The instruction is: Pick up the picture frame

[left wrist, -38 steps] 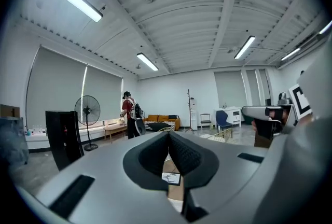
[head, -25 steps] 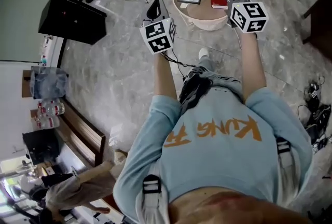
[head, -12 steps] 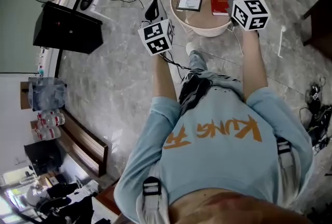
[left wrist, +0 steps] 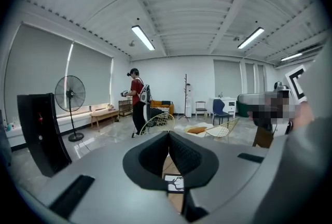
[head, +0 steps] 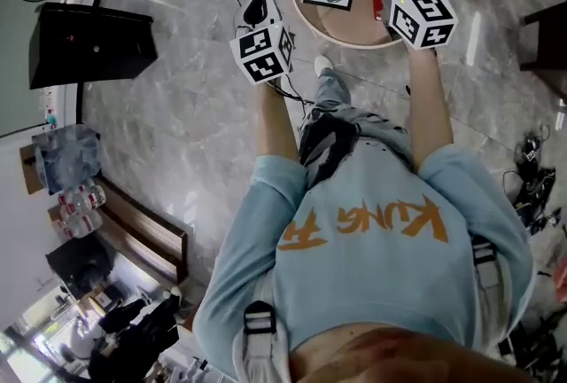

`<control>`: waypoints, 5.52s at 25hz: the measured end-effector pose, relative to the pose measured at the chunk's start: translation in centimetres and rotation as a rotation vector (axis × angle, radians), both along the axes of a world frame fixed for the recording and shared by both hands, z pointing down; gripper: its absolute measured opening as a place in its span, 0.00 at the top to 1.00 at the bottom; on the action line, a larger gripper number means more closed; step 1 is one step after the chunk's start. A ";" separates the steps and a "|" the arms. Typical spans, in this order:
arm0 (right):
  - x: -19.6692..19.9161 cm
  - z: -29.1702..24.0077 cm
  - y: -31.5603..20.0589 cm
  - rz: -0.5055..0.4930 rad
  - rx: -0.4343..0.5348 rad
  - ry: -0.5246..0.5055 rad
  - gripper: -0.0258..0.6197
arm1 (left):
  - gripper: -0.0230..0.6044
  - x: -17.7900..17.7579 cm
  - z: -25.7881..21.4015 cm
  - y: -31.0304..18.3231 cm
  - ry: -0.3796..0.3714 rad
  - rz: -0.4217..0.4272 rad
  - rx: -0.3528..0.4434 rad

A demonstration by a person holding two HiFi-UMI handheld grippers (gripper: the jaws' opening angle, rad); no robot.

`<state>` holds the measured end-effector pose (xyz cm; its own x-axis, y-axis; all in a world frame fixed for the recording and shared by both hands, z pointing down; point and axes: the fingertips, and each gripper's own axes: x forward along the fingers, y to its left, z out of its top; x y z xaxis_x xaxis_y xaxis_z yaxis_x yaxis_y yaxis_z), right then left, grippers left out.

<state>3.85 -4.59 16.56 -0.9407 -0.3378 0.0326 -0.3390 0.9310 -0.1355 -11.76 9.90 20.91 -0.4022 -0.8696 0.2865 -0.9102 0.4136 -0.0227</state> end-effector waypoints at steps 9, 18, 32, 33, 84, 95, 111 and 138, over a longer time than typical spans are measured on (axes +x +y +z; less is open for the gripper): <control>-8.3 12.8 -8.0 0.130 -0.258 0.117 0.96 | 0.93 -8.1 11.4 -9.1 0.138 0.136 -0.228; -12.7 15.1 -15.6 0.238 -0.293 0.183 0.96 | 0.93 -13.3 15.0 -18.7 0.206 0.257 -0.253; -11.5 28.8 -15.7 0.245 -0.513 0.362 0.96 | 0.93 -11.7 27.2 -19.3 0.350 0.265 -0.461; -11.8 29.6 -15.5 0.239 -0.522 0.373 0.96 | 0.93 -11.7 28.2 -19.3 0.361 0.264 -0.468; -13.3 60.0 -13.7 0.327 -0.701 0.680 0.74 | 0.72 -14.3 57.1 -23.8 0.397 0.328 -0.709; -13.1 62.6 -15.9 0.371 -0.726 0.764 0.74 | 0.71 -15.3 59.4 -24.3 0.426 0.316 -0.763; -13.1 64.2 -16.3 0.430 -0.797 0.775 0.82 | 0.79 -14.7 59.8 -24.6 0.439 0.338 -0.764; -13.1 54.5 -18.5 0.427 -0.660 0.575 0.86 | 0.85 -14.7 49.6 -24.8 0.385 0.207 -0.501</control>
